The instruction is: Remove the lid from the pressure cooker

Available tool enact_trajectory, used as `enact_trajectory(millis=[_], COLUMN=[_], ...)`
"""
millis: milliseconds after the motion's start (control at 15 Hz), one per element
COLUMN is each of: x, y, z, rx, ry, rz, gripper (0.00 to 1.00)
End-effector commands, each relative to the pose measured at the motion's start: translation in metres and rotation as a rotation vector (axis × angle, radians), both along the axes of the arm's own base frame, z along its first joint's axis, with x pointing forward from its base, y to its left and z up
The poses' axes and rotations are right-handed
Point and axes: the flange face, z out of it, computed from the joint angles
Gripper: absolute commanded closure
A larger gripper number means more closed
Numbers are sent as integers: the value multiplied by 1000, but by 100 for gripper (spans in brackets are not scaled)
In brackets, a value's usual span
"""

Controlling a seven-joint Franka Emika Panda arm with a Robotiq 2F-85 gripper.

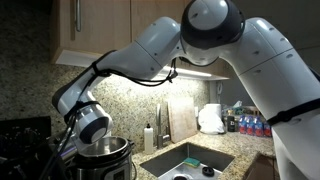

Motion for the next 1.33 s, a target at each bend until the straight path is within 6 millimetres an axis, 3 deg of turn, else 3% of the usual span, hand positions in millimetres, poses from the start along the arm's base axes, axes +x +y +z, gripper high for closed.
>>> enact_trajectory(millis=[0,533,1067,1133,1200,1267], x=[12,27,23,23,23,23], y=[5,6,4,3,3,3], z=[14,-3,-4,-3,-3,-3], rx=[2,-29,-35,-35,-37,-38], ry=[-2,1,1,3,2,2], rz=[-29,-56,-68,-70,-71,-72], gripper=[91,91,92,85,56,55])
